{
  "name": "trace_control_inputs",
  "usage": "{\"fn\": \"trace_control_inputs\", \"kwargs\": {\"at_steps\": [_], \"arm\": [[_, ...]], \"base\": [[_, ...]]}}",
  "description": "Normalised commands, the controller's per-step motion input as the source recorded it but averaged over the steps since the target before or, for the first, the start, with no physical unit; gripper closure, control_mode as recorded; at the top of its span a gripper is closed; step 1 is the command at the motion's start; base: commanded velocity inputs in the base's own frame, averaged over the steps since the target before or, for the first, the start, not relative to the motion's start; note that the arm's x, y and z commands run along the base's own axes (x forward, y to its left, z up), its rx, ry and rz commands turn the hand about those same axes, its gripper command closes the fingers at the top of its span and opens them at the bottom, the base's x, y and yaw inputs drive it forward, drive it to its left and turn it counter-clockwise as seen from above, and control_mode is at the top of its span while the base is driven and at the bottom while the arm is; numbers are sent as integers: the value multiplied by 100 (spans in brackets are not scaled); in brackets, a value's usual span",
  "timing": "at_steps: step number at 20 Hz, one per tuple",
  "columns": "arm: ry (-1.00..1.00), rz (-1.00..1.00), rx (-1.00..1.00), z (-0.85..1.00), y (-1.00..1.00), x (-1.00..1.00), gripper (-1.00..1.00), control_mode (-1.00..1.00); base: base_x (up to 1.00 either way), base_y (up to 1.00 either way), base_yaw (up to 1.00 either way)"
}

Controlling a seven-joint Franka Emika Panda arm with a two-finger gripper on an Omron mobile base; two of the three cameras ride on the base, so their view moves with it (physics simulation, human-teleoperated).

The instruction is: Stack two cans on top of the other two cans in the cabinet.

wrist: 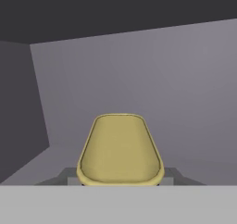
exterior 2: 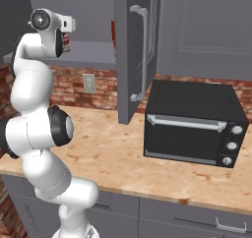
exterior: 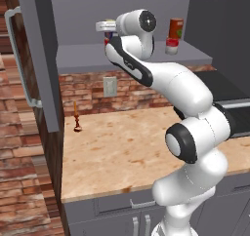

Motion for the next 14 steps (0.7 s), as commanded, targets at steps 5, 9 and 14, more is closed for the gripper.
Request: {"fn": "trace_control_inputs", "kwargs": {"at_steps": [5, 9, 14], "arm": [[0, 0, 0, 0, 0, 0, 100, -100], [0, 0, 0, 0, 0, 0, 100, -100], [0, 0, 0, 0, -1, 0, 100, -100]], "base": [[0, 0, 0], [0, 0, 0], [0, 0, 0]]}}
